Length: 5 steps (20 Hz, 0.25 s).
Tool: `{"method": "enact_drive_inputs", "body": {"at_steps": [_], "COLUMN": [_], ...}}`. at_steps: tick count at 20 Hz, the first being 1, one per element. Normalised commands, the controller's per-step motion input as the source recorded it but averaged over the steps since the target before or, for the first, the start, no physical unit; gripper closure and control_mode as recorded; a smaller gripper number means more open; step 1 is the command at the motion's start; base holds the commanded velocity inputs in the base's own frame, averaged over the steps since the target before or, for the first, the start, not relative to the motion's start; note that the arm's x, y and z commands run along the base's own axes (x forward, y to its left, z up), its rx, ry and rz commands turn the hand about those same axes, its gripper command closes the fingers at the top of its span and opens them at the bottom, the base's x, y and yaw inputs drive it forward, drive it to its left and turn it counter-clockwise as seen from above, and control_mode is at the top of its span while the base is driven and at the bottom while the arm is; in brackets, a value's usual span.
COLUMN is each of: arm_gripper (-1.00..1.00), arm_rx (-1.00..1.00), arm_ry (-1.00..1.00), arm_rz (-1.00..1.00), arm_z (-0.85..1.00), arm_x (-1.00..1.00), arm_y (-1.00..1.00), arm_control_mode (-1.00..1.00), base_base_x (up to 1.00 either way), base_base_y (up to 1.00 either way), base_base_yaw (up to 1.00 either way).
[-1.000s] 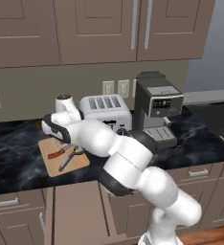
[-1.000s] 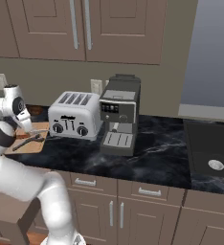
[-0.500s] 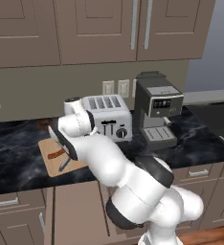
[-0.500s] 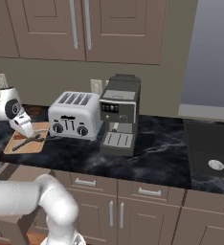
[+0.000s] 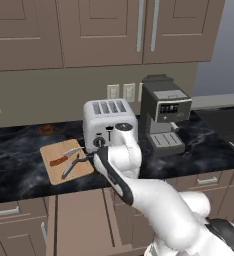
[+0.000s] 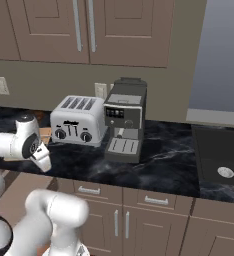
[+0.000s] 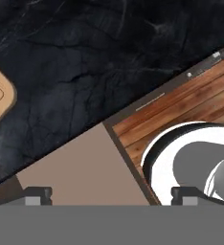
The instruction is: Open the drawer on the left and place the cutting tools on the cutting board.
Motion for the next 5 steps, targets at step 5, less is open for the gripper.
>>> {"method": "enact_drive_inputs", "body": {"at_steps": [5], "arm_gripper": [-1.0], "arm_rx": [0.0], "arm_ry": [0.0], "arm_rz": [0.0], "arm_z": [0.0], "arm_x": [0.0], "arm_y": [0.0], "arm_control_mode": [-1.0], "base_base_x": [0.0], "base_base_y": [0.0], "base_base_yaw": [0.0]}}
